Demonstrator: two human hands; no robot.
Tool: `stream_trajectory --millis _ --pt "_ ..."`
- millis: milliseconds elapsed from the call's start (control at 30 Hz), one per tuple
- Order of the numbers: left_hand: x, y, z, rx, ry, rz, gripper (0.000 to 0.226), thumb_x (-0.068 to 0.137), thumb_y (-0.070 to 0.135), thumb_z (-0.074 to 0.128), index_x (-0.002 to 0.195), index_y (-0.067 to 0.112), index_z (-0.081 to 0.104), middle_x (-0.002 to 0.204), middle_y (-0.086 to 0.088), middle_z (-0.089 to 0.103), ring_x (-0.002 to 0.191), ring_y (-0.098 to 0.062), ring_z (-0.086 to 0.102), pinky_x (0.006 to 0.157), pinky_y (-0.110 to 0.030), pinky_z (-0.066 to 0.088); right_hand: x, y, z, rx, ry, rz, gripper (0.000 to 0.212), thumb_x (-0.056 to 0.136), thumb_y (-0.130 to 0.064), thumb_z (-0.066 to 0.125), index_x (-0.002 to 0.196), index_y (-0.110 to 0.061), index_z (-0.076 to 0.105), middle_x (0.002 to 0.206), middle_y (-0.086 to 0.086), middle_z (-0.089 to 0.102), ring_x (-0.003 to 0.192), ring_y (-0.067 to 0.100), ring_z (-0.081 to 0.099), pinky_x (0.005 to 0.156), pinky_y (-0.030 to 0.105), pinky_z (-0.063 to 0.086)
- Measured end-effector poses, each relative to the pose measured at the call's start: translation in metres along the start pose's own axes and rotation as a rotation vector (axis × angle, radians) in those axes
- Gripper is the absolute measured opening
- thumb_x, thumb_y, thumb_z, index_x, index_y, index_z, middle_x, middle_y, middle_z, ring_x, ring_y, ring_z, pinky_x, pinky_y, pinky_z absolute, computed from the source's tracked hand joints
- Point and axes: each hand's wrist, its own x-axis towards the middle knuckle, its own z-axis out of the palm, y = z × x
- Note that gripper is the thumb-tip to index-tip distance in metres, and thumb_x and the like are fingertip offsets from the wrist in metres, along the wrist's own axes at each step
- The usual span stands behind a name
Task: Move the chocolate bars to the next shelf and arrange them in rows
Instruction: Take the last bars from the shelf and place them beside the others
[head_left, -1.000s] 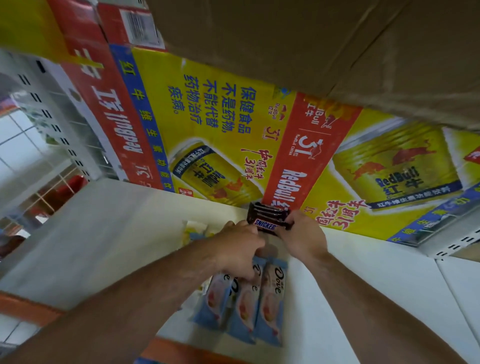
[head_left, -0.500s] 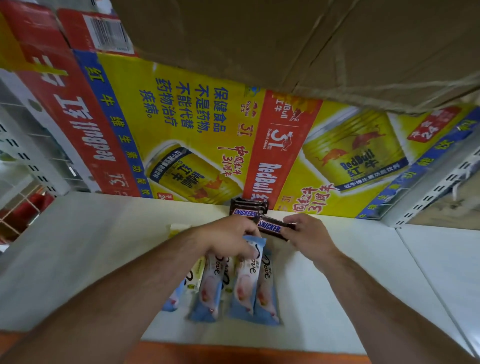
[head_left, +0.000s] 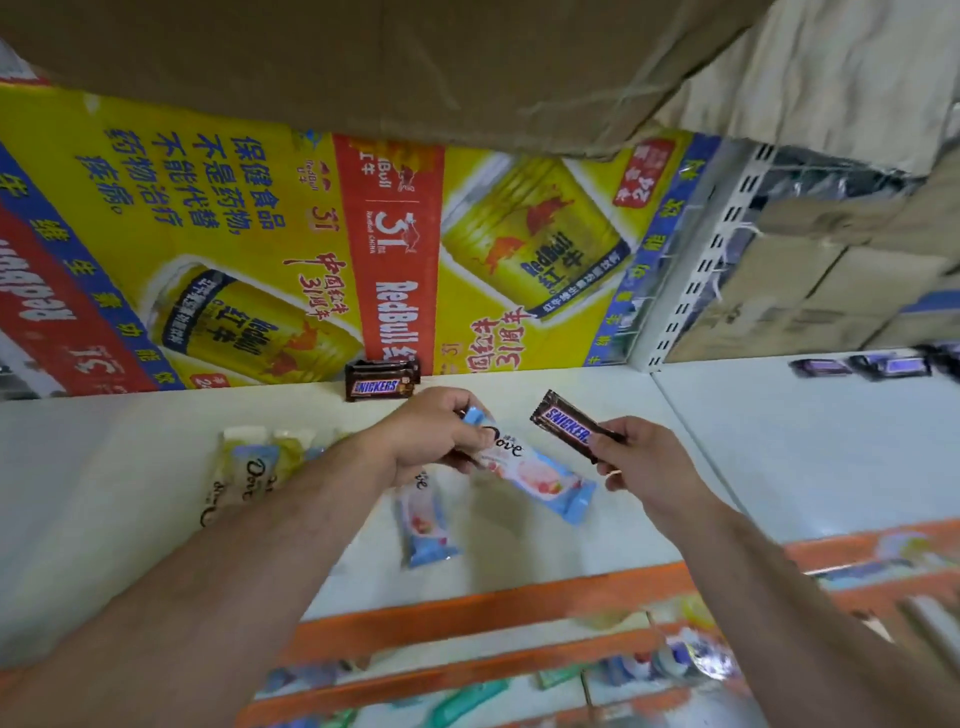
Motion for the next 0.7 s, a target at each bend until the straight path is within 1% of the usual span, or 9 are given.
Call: stream_trajectory --millis 100,233,400,467,567,633,700 --pt "0.001 0.007 0.041 -0.027 -0.015 0.016 0.018 0.086 -0.007 0.066 0.098 0.006 0.062 0.088 -0.016 0.066 0.065 -0.022 0.067 0.055 -0.026 0.059 -0.015 0.012 -0.048 0.013 0.047 -0.005 0.004 0.091 -0.004 0.063 0.095 -0.005 0.065 0.073 0.008 0.065 0.058 0.016 0.054 0.049 0.028 0.042" --pt "0.001 0.016 0.108 -0.051 -0.01 0.022 0.022 0.083 -0.01 0.066 0.097 0.007 0.062 0.091 -0.018 0.069 0.067 -0.027 0.068 0.061 -0.028 0.06 -0.038 0.031 -0.124 -0.004 0.113 -0.025 0.004 0.09 -0.002 0.062 0.091 -0.005 0.065 0.068 0.008 0.063 0.056 0.017 0.052 0.049 0.029 0.042" --pt "0.003 0.028 0.201 -0.085 0.032 0.014 0.022 0.083 -0.012 0.066 0.096 0.006 0.061 0.09 -0.018 0.068 0.063 -0.026 0.068 0.06 -0.028 0.06 -0.061 0.055 -0.224 -0.048 0.194 -0.008 0.007 0.09 -0.001 0.062 0.086 -0.006 0.065 0.06 0.01 0.059 0.049 0.019 0.047 0.049 0.031 0.041" --pt "0.007 0.033 0.23 -0.081 0.045 0.011 0.023 0.084 -0.011 0.066 0.099 0.005 0.061 0.094 -0.02 0.067 0.067 -0.028 0.069 0.059 -0.028 0.06 -0.069 0.064 -0.257 -0.075 0.228 -0.012 0.009 0.09 -0.001 0.063 0.084 -0.007 0.066 0.059 0.011 0.059 0.047 0.02 0.046 0.051 0.032 0.041" --pt "0.013 0.04 0.266 -0.09 0.064 0.012 0.024 0.084 -0.011 0.065 0.099 0.007 0.063 0.101 -0.026 0.068 0.076 -0.033 0.069 0.061 -0.029 0.06 -0.078 0.071 -0.296 -0.07 0.253 -0.008 0.009 0.091 -0.002 0.062 0.084 -0.008 0.064 0.057 0.011 0.057 0.048 0.02 0.045 0.05 0.032 0.038" --pt "0.02 0.046 0.283 -0.081 0.057 0.013 0.024 0.085 -0.012 0.064 0.098 0.008 0.063 0.102 -0.028 0.068 0.076 -0.034 0.07 0.06 -0.03 0.06 -0.082 0.074 -0.315 -0.051 0.264 -0.008 0.007 0.091 -0.002 0.062 0.085 -0.006 0.064 0.056 0.01 0.055 0.048 0.02 0.044 0.051 0.032 0.036" --pt "0.029 0.053 0.296 -0.052 0.053 0.015 0.023 0.085 -0.012 0.064 0.099 0.007 0.064 0.102 -0.026 0.068 0.075 -0.032 0.071 0.06 -0.029 0.059 -0.081 0.078 -0.329 -0.033 0.27 -0.001 0.01 0.091 -0.002 0.062 0.083 -0.009 0.064 0.055 0.01 0.054 0.049 0.021 0.044 0.053 0.034 0.035"
